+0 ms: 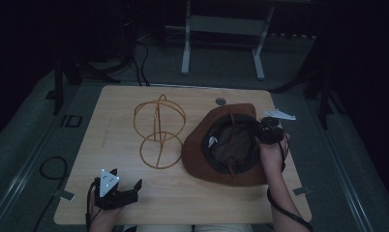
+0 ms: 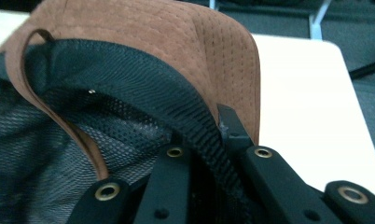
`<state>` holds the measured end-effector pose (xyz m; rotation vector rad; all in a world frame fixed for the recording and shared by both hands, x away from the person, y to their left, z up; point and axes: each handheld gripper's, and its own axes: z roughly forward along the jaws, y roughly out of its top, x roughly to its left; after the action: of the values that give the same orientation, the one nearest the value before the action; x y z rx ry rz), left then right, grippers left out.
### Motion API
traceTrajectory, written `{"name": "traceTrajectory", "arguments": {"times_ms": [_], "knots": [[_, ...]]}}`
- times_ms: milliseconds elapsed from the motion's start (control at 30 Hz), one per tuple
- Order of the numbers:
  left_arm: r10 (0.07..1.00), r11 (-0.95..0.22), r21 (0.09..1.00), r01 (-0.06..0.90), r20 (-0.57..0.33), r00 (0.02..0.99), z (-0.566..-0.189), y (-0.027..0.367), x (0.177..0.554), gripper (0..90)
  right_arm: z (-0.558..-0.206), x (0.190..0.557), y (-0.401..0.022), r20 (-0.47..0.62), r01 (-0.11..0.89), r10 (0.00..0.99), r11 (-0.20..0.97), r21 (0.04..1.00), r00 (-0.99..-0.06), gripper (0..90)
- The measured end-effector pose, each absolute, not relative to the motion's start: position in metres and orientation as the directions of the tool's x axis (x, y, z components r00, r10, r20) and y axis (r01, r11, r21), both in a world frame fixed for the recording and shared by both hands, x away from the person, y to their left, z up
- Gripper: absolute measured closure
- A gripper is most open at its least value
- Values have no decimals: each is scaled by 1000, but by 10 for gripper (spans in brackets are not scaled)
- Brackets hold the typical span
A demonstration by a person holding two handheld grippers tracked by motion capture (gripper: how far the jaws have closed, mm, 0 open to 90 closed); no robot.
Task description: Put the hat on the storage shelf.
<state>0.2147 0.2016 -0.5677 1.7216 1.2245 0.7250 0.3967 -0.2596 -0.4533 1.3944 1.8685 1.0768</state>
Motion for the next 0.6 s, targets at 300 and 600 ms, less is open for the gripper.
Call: {"name": "traceTrajectory", "arguments": {"times_ms": [300, 600], "knots": [[901, -188, 882, 432, -20, 434, -558, 171, 212, 61, -434, 377, -275, 33, 456, 951, 117, 882, -307, 844], [851, -255, 877, 407, 3, 525, -540, 139, 219, 61, -434, 369, -284, 35, 453, 951, 114, 884, -308, 844]]}}
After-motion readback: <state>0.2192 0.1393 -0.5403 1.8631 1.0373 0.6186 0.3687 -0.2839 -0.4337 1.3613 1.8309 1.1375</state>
